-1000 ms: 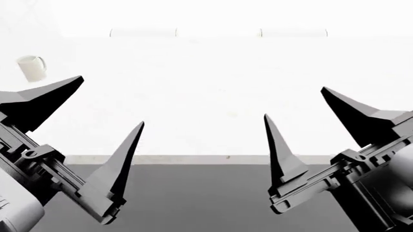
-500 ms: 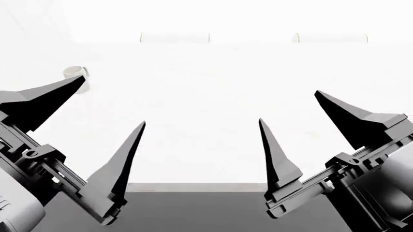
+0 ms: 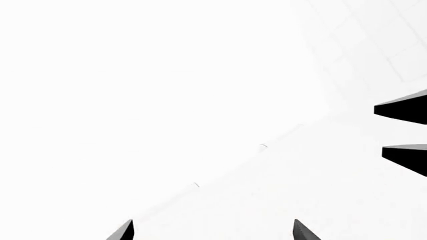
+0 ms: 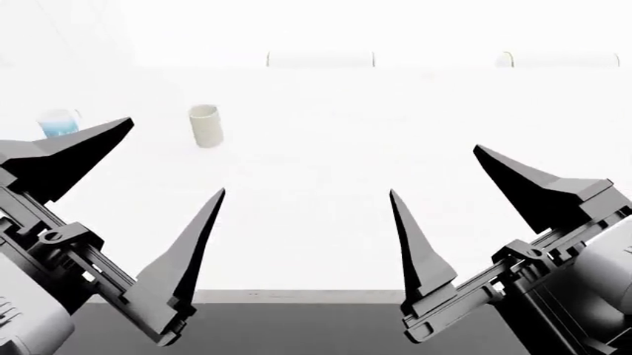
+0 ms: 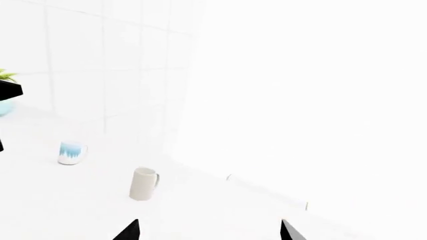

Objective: Pick the mug and mug and place them in the sink. Then turn on the water.

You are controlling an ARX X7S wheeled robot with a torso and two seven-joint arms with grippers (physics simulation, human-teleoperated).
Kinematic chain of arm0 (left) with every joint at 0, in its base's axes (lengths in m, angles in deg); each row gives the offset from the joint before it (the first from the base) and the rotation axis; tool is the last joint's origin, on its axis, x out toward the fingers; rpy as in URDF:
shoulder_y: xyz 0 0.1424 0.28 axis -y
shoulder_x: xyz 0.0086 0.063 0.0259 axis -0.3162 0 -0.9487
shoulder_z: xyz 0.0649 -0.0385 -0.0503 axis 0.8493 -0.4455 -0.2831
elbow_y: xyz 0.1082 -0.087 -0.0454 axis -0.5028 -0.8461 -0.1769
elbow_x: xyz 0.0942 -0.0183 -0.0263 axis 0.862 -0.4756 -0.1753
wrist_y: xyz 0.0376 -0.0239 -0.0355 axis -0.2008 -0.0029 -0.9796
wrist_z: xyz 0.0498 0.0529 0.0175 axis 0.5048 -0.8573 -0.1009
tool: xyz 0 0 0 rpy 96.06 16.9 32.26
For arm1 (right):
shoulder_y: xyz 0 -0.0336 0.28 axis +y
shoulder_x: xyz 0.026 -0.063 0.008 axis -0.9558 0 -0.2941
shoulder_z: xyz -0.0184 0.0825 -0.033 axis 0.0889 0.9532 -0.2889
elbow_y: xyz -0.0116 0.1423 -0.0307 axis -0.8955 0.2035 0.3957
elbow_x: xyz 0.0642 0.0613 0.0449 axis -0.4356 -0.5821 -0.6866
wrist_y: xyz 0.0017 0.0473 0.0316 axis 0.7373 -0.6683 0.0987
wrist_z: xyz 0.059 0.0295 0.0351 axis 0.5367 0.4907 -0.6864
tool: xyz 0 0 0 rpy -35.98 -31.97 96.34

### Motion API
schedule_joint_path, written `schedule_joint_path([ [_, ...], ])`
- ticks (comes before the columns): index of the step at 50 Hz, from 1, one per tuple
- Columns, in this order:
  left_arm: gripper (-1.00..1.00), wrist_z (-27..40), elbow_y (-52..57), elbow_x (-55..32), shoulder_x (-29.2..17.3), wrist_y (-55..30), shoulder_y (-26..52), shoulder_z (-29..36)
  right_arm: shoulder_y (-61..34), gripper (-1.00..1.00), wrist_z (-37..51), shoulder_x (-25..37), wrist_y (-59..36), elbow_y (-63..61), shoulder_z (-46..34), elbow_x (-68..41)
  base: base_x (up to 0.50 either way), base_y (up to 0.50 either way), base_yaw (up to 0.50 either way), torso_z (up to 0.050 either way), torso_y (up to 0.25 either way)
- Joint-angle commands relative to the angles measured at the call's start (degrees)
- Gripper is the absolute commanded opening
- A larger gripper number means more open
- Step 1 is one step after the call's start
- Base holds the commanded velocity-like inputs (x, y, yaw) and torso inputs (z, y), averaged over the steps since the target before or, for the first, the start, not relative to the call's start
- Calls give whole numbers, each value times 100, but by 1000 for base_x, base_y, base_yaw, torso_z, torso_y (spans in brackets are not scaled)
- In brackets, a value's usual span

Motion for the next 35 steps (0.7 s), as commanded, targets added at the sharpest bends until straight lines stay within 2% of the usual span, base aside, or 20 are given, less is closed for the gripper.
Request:
schedule_joint_path([
  [1, 100, 26, -21, 21, -50, 81, 5, 86, -21, 100, 14, 56, 89, 26, -80, 22, -1, 500, 0, 0, 0],
  [31, 100, 300, -62, -221, -210, 114, 278, 363, 97, 100, 5, 79, 310, 171, -163, 99, -1, 500, 0, 0, 0],
  [35, 100, 328, -70, -257, -234, 111, 341, 408, 147, 100, 10, 79, 415, 176, -129, 35, 0, 109, 0, 0, 0],
])
